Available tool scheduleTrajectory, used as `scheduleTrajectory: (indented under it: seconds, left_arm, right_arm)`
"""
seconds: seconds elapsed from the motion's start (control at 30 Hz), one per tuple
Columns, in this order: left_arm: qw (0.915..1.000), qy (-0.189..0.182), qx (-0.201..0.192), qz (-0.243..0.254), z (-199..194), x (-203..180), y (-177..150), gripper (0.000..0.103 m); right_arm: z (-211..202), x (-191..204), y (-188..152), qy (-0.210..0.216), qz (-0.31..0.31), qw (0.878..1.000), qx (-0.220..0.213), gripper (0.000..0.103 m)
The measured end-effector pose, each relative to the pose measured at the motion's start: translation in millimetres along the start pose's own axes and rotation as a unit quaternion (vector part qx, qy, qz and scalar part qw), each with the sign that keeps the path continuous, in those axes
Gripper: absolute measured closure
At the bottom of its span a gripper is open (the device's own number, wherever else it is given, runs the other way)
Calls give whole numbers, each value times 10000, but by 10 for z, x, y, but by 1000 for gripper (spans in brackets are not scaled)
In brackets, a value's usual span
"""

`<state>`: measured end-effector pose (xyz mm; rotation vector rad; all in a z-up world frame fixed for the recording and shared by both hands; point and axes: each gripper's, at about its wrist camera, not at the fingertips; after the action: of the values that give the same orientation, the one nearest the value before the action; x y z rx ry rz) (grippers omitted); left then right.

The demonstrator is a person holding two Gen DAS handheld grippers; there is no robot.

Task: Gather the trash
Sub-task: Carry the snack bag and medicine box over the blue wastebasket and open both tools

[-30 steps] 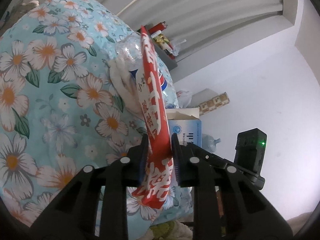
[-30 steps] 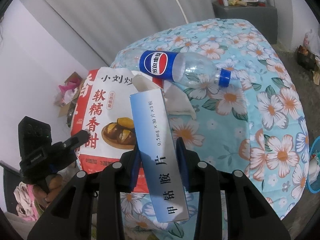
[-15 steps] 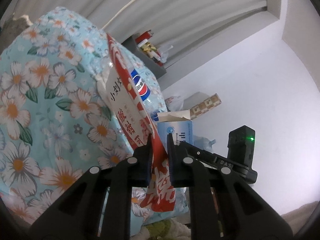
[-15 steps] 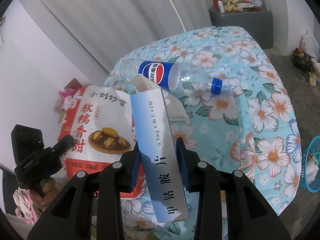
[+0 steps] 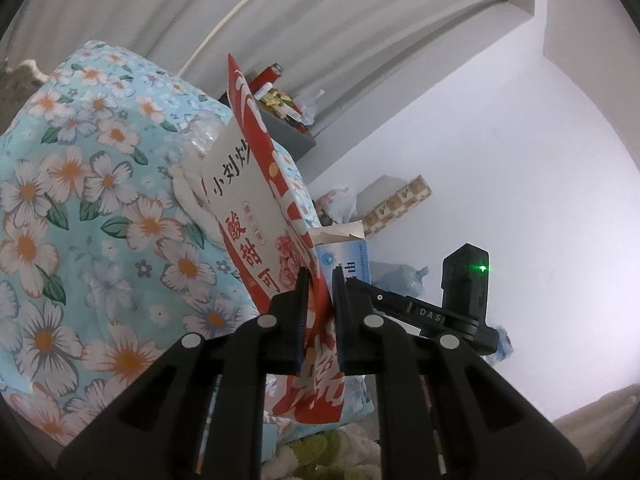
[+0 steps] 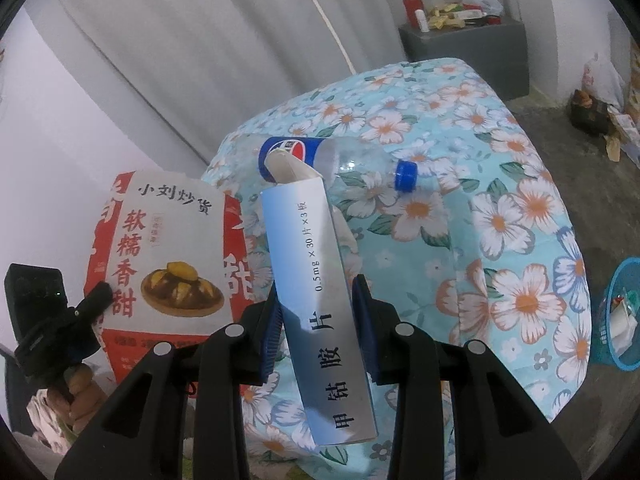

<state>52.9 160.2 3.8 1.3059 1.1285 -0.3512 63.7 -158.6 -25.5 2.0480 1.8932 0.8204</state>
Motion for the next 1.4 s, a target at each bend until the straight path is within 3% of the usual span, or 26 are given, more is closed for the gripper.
scheduleTrajectory:
  seconds: [0.6,0.9,1.03,1.13,1.2,1.27,1.33,1.4]
  left_arm:
    - [9943,-218,631,828,515,-475,146,94]
    - [9798,-500,1288,1447,1228,-891,163,94]
    - [9645,-732,1753,1836,1815,-1185,135,94]
    - [9485,-908,2206,2085,2373,-1388,31,94]
    - [9340,-965,2547,2312,2778,-1534,-99,94]
    - [9135,-865,2968,2643,3304,-1674,-313,93]
    - [8943,-760,3343,2877,3760,-1771,-550,93]
    - [8750,-677,3674,3078,4181,-1810,-812,93]
  right_arm:
    - [-500,-462,-73,388,663,9945,-708,70]
    - [-897,-1081,-147,352,1238,9831,-1304,70]
    - [-1071,-1576,-227,22,1733,9721,-1581,70]
    - [-1226,-2061,-358,-405,2260,9562,-1814,70]
    - [-1320,-2421,-486,-839,2676,9403,-1930,70]
    - [-1363,-2764,-630,-1262,3093,9216,-1975,70]
    - [-1346,-3185,-823,-1848,3610,8945,-1883,70]
    - [-1281,-3492,-975,-2083,3952,8776,-1739,70]
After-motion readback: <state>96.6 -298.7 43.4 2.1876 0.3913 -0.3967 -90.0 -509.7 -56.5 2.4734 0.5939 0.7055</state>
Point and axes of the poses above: each gripper's, at about its wrist camera, not at the fingertips, and z roughly the way its jaws point, x to its left, y to its top, and after that the axes turned 15 degrees about -y, right-handed
